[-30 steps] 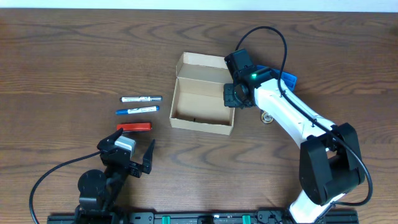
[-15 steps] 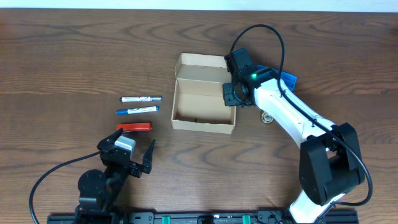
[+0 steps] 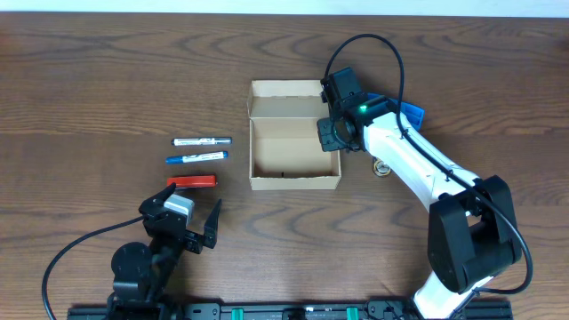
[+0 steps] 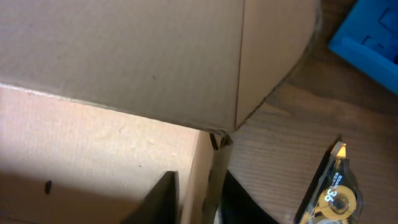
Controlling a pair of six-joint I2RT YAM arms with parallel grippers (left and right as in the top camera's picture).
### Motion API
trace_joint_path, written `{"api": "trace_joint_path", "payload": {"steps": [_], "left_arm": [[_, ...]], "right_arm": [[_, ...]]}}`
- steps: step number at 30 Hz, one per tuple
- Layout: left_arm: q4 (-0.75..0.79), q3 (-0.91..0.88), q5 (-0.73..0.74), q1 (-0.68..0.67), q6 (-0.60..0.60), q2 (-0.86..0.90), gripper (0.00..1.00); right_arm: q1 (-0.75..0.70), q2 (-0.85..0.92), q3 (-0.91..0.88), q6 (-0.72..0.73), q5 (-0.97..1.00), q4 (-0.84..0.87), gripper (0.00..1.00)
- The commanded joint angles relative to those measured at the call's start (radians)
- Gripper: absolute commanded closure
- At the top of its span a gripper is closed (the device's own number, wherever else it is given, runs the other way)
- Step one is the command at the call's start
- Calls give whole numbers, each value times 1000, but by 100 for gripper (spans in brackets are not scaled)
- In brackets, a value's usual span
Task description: Pack container
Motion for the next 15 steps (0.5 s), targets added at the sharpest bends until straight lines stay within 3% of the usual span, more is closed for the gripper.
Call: {"api": "trace_joint_path", "payload": {"steps": [1,2,9,15], "left_arm": [[-4,-26,-3,5,21,-8,5],[-4,-26,-3,5,21,-8,5],[-4,-26,-3,5,21,-8,5],[-4,-26,-3,5,21,-8,5]], "right_arm": [[7,4,-3,-20,6,2,49],[7,4,-3,-12,6,2,44],[-4,-80,68,-6,-24,-44,38],[-80,-264,107,-208,2,-38,7]]}}
